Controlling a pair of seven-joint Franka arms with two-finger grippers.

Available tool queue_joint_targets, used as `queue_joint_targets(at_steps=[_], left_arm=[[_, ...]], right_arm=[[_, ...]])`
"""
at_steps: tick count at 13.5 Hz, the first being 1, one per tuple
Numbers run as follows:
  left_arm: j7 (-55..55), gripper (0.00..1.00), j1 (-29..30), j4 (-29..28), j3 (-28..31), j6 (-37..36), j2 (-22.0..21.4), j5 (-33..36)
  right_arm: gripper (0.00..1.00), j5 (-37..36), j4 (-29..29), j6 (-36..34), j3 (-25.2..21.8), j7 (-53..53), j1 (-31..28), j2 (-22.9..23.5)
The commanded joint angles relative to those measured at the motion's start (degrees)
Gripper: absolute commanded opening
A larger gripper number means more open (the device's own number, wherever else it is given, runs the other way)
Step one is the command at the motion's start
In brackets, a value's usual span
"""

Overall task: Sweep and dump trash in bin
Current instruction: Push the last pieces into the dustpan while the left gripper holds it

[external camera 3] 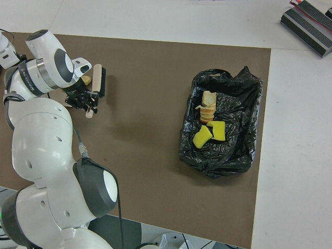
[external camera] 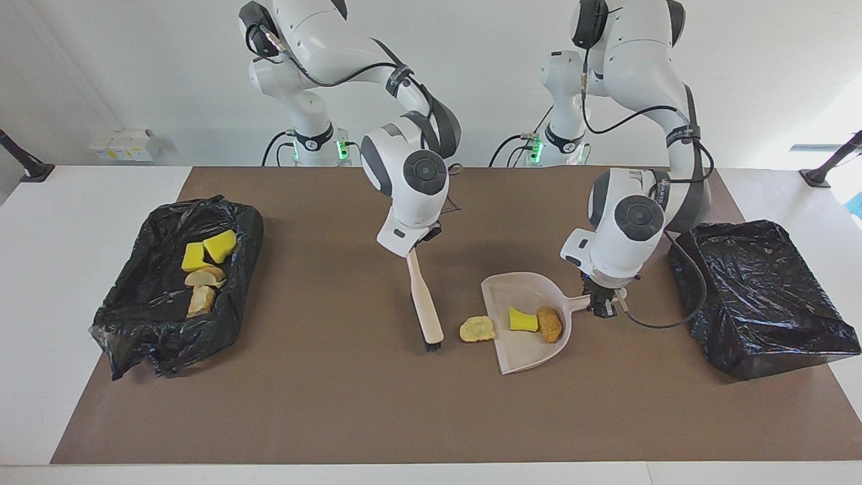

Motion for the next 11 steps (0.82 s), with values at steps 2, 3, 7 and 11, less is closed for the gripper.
queue_joint_targets(at_steps=[2,3,7,11], left_arm=[[-0.3,0.00,-4.8,-1.4,0.5,-0.2,-0.4,0.1],[-1.1,0.00,-5.4,-2.9,0.5,0.2,-1.2,0.1],[-6.6,0.00,-8.2,-6.9,0.4,1.8,-3.3,-0.1],[-11.4,0.00,-11.6,-12.1,0.3,4.7,-5.7,-1.3]], right_arm=[[0.00,-1.0,0.3,1.2,0.7,1.3,-1.5,0.3],[0.00,-0.8,-0.2,1.4,0.7,1.3,-1.6,0.4],[0.00,-0.1,-4.0,4.8,0.7,0.5,-2.3,0.2],[0.00,9.8,-4.8,5.7,0.8,0.4,-2.1,0.4]])
